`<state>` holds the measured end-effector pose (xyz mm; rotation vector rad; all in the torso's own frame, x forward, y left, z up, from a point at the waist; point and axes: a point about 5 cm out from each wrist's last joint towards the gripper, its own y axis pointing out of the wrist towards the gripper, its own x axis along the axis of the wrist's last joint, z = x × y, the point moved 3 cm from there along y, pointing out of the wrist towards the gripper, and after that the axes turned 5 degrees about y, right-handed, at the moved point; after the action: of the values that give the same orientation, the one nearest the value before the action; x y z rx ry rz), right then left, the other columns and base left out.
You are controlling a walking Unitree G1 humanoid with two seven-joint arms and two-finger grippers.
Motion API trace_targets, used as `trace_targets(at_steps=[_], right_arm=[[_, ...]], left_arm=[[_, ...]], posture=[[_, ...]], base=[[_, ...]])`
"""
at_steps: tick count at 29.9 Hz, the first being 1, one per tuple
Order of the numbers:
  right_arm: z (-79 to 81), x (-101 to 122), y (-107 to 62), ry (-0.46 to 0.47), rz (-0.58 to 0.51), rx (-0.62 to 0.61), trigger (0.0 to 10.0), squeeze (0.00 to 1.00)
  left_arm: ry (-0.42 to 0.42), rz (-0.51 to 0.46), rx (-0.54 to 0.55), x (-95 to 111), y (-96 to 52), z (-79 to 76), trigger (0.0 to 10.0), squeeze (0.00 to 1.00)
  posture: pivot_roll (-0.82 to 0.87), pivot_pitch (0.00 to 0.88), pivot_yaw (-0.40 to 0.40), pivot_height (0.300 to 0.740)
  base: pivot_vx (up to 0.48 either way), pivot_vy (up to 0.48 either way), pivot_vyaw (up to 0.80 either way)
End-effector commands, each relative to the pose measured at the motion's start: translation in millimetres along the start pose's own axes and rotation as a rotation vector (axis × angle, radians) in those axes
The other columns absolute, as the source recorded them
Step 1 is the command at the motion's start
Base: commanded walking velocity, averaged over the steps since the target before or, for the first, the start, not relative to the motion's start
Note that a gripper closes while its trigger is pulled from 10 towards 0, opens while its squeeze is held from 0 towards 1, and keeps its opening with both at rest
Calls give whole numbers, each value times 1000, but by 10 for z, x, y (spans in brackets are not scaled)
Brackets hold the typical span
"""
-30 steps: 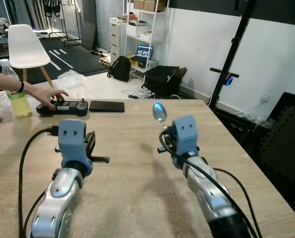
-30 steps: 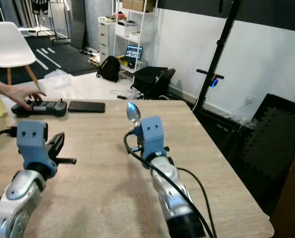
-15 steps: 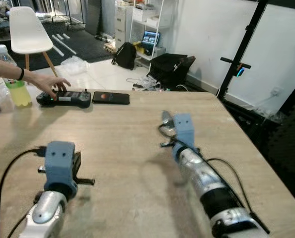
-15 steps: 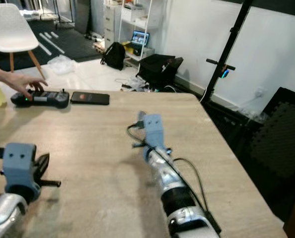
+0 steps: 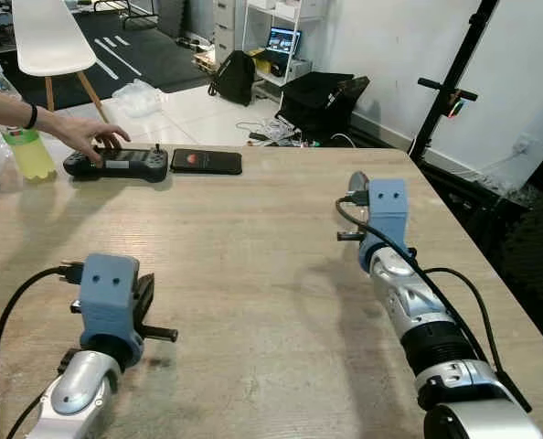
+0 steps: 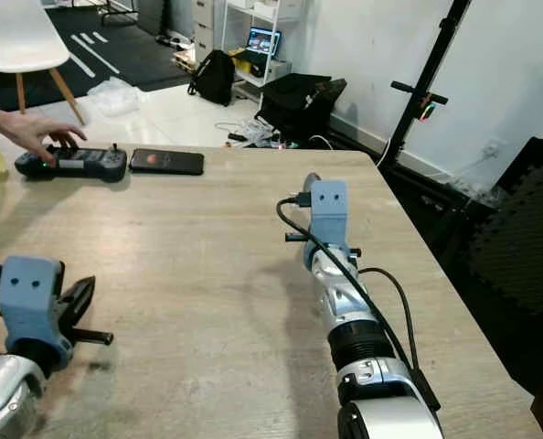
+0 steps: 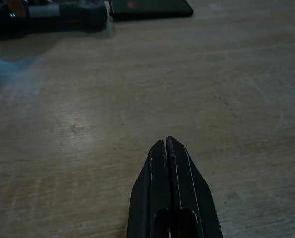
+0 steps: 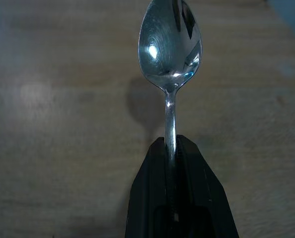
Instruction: Setting the table
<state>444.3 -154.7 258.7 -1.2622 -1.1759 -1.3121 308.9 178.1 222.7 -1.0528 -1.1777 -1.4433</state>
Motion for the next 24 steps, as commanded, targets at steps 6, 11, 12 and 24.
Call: trace_targets(at_steps=[6,11,12,24], right_arm=[[54,-305,-30,-24,106,39,10000,0],[67,-348,-36,-17,114,30,10000,647],[69,-367,-37,-8,119,27,10000,1000],[56,-214,-44,41,54,19,10000,1000]], left_arm=[[1,12,-11,13,-46,-18,10000,0],[1,16,-10,9,-50,-22,10000,0],[1,18,-9,10,-50,-21,10000,0],[-4,19,-14,11,-27,-36,10000,0]], posture=[[180,304,-15,740],[183,305,-16,740],[183,305,-17,740],[178,293,-10,740]], base=[[0,0,0],[0,0,0],[0,0,0],[0,0,0]])
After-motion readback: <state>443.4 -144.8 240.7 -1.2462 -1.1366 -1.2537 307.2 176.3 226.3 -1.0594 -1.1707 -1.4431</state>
